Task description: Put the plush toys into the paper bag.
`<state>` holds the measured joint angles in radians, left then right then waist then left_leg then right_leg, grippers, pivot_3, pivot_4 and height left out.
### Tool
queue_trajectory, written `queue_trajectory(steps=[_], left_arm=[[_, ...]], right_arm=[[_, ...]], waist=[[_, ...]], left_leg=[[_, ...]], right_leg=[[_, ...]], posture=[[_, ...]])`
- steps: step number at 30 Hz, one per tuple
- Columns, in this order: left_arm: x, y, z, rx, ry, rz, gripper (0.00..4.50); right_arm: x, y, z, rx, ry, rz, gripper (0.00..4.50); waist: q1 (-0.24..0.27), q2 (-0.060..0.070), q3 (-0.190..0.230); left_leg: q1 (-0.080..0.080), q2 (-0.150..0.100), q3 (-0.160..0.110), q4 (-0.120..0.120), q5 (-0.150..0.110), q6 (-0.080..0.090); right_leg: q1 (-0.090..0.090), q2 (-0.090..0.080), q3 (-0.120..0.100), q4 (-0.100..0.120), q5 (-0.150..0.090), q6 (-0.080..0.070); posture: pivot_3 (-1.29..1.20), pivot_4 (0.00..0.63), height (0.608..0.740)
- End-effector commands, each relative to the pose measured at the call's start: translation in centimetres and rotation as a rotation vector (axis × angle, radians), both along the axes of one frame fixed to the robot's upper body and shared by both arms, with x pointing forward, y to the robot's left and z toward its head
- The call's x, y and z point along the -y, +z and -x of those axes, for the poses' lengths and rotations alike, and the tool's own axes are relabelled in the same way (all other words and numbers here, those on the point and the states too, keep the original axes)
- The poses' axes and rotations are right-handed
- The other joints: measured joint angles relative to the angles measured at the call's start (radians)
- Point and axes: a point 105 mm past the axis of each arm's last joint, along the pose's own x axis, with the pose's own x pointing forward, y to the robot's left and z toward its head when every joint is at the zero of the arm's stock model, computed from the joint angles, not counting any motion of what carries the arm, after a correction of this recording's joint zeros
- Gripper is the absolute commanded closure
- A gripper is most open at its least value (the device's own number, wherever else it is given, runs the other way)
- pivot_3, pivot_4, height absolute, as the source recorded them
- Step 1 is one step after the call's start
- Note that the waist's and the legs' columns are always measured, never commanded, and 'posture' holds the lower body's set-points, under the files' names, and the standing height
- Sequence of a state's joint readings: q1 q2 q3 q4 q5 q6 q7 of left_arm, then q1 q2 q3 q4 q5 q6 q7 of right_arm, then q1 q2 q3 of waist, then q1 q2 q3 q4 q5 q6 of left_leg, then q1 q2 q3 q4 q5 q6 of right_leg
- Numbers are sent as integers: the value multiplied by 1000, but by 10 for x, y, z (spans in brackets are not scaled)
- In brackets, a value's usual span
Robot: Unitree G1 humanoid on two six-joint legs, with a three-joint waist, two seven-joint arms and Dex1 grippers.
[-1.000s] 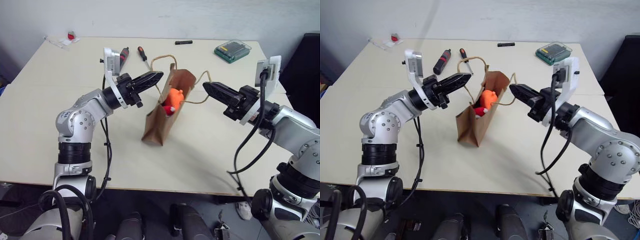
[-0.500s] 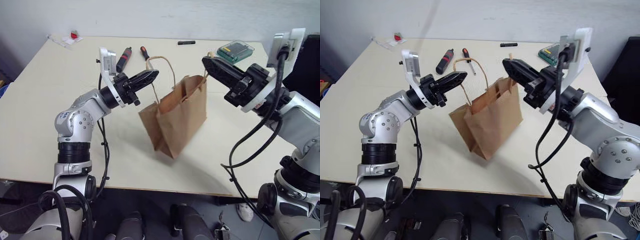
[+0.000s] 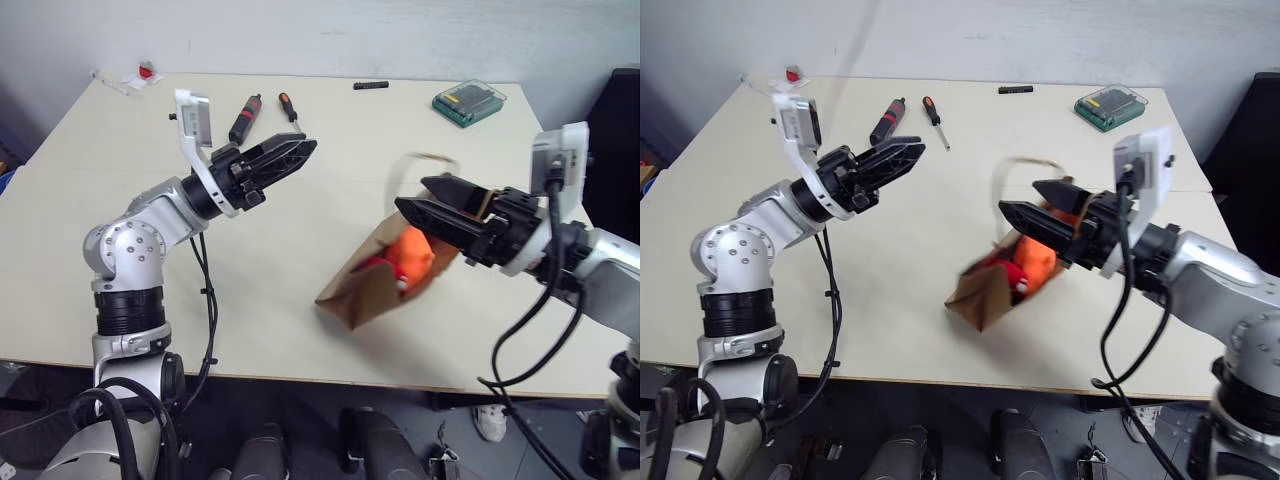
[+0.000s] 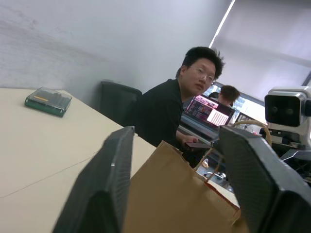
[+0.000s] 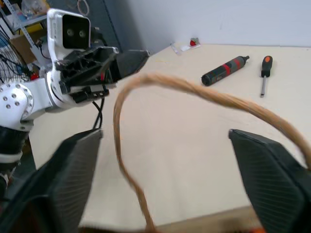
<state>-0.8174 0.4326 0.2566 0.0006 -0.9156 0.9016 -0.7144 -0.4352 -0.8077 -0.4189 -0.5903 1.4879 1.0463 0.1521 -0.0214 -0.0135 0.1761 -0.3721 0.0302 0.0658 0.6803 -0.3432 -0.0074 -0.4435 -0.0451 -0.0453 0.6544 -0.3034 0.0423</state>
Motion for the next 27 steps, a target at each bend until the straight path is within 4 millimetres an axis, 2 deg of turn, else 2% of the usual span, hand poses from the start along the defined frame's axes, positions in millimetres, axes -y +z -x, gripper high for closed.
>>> queue_trajectory(steps=[1, 2, 9, 13, 16, 21, 27], left_arm=[[-5, 7, 14, 50, -34, -23, 336], [-6, 5, 15, 46, -37, -29, 18], [-7, -11, 21, 28, -54, -96, 18], [-3, -21, 20, 33, -62, -135, 18], [6, -36, 28, 46, -101, -205, 18], [15, -58, 39, 65, -164, -288, 18], [25, -72, 50, 86, -228, -330, 18]], right_arm=[[14, 5, 15, 39, -11, 71, 0], [17, 4, 16, 32, -17, 84, 0], [25, -8, 24, -5, 3, 213, 0], [13, -4, 21, 32, 73, 264, 0], [8, 1, 20, 52, 113, 310, 0], [3, 15, 32, 71, 205, 377, 0], [7, 11, 42, 48, 275, 544, 0]], waist=[[4, 0, 0], [4, 0, 0], [18, 0, 0], [22, 0, 0], [21, 0, 0], [23, 0, 0], [25, 0, 0]], left_leg=[[0, 0, 0, 0, 0, 0], [0, 0, 0, 0, 0, 0], [1, 0, 0, 1, 0, 0], [1, 0, 0, 1, 0, 0], [1, 0, 0, 1, 0, 0], [0, 0, 0, 1, 0, 0], [0, 0, 0, 0, -1, 2]], right_leg=[[0, 0, 0, 0, 0, 0], [0, 0, 0, 0, 0, 0], [1, 1, 1, -2, 0, 0], [1, 0, 1, -4, 0, 0], [1, 0, 1, -5, 0, 0], [1, 0, 0, -6, 0, 0], [1, 0, 0, -7, 0, 0]], posture=[[0, 150, 740], [0, 150, 740], [0, 150, 740], [0, 150, 740], [0, 150, 740], [0, 150, 740], [0, 150, 740]])
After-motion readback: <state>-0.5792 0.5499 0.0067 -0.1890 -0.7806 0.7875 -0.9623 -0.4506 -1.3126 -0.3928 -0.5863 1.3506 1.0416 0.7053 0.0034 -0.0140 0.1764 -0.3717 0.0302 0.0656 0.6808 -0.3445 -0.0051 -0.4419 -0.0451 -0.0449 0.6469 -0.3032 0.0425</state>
